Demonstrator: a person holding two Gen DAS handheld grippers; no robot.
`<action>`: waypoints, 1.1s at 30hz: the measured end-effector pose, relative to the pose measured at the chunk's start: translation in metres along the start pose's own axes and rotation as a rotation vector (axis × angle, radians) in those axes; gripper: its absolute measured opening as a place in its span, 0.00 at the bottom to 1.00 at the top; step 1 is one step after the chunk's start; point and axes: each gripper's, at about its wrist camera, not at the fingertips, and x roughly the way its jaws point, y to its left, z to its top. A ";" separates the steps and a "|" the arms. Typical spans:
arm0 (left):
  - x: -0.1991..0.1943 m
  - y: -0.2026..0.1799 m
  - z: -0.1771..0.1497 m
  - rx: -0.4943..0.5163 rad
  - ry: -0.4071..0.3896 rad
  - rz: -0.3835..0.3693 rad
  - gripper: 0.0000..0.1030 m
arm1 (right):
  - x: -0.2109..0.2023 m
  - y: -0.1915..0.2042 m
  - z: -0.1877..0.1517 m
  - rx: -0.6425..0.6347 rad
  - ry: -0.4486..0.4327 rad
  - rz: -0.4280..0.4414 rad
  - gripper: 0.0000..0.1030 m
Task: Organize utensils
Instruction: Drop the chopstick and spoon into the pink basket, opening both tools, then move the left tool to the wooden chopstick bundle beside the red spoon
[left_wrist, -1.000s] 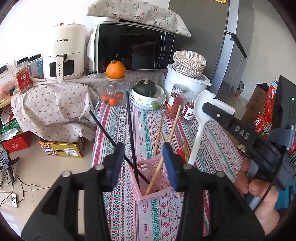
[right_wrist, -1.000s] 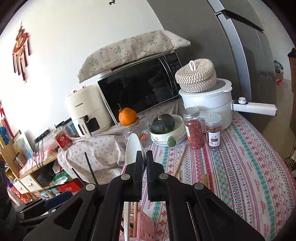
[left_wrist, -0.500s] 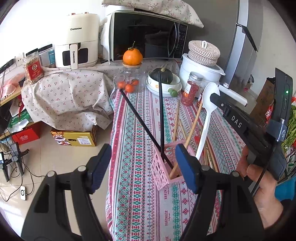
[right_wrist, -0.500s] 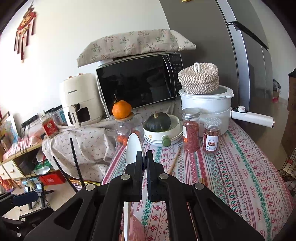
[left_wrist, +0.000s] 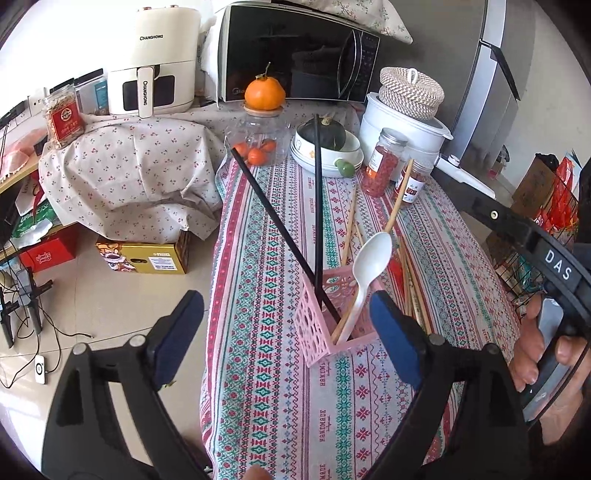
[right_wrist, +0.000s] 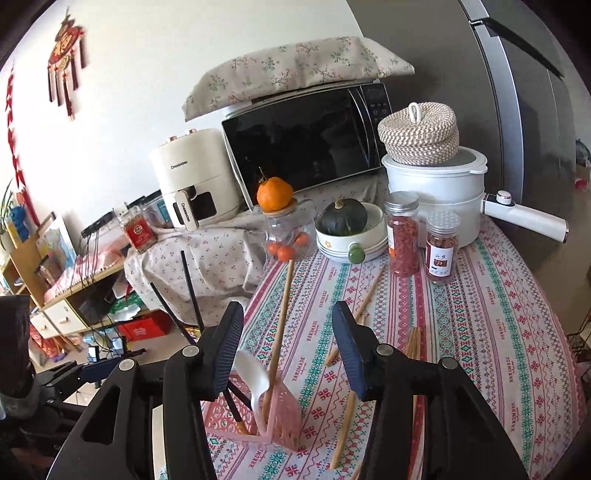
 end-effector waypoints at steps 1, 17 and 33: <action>-0.001 -0.002 0.000 0.001 -0.001 -0.007 0.91 | -0.004 -0.004 0.001 0.002 0.007 -0.006 0.55; 0.000 -0.092 -0.001 0.148 0.064 -0.135 0.98 | -0.049 -0.110 -0.011 0.170 0.213 -0.232 0.71; 0.059 -0.192 -0.002 0.299 0.265 -0.092 0.99 | -0.039 -0.210 -0.049 0.306 0.500 -0.416 0.72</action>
